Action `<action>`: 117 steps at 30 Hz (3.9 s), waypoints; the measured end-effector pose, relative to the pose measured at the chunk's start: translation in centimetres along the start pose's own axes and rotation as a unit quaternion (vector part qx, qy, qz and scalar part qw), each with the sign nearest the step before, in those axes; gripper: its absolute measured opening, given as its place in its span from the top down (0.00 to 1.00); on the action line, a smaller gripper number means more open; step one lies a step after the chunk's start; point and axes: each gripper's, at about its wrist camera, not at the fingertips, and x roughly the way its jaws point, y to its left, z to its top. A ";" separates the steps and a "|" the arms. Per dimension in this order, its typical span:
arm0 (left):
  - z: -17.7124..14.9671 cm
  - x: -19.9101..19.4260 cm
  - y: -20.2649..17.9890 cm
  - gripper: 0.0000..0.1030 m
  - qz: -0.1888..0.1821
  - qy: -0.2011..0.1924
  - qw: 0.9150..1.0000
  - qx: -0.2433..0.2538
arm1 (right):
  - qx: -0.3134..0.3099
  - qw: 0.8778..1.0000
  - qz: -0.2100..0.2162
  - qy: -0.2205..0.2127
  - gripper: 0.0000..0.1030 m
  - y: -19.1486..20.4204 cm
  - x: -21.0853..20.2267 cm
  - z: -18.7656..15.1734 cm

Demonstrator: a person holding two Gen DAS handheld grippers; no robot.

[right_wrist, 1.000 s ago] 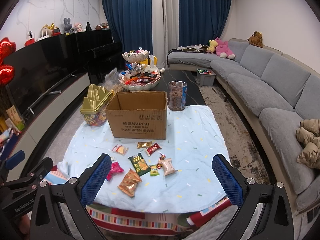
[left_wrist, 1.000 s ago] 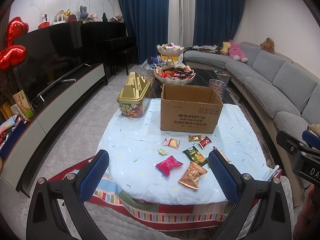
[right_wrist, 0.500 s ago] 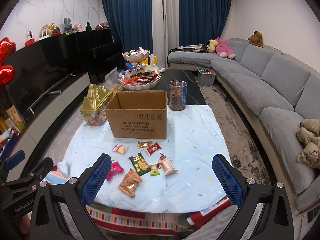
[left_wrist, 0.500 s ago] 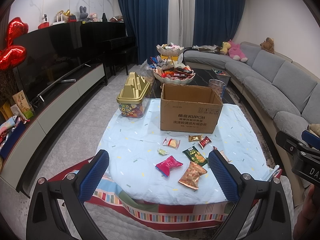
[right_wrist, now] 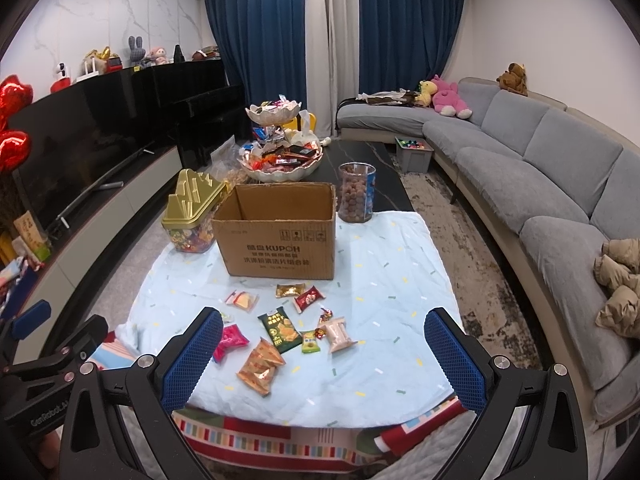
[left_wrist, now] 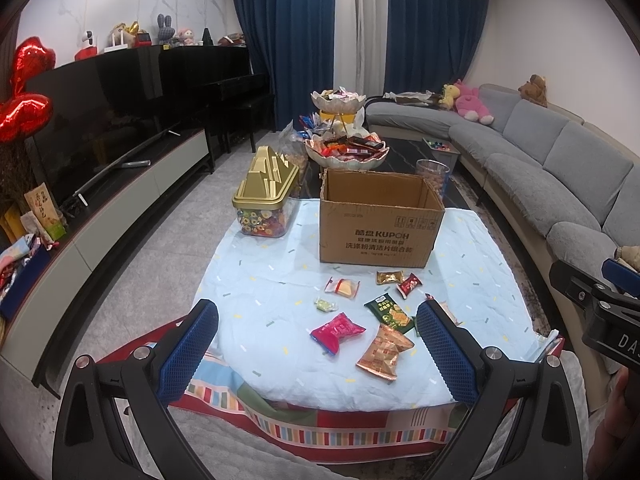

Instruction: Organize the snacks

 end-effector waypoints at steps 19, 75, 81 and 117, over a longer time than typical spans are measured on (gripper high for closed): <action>0.1 4.1 -1.9 0.02 -0.020 0.009 0.998 0.055 | -0.015 0.999 0.002 0.035 0.01 -0.7 4.1 0.3; -10.3 26.1 -9.8 0.28 -0.093 0.233 0.953 0.168 | -0.079 0.973 0.023 0.218 0.23 -2.9 27.7 -6.0; -10.8 27.0 -9.7 0.35 -0.097 0.249 0.950 0.160 | -0.075 0.966 0.035 0.244 0.28 -2.9 29.5 -6.9; -4.6 21.9 -7.9 0.60 -0.087 0.183 0.971 0.127 | -0.033 0.971 0.052 0.232 0.67 -3.0 24.2 -4.6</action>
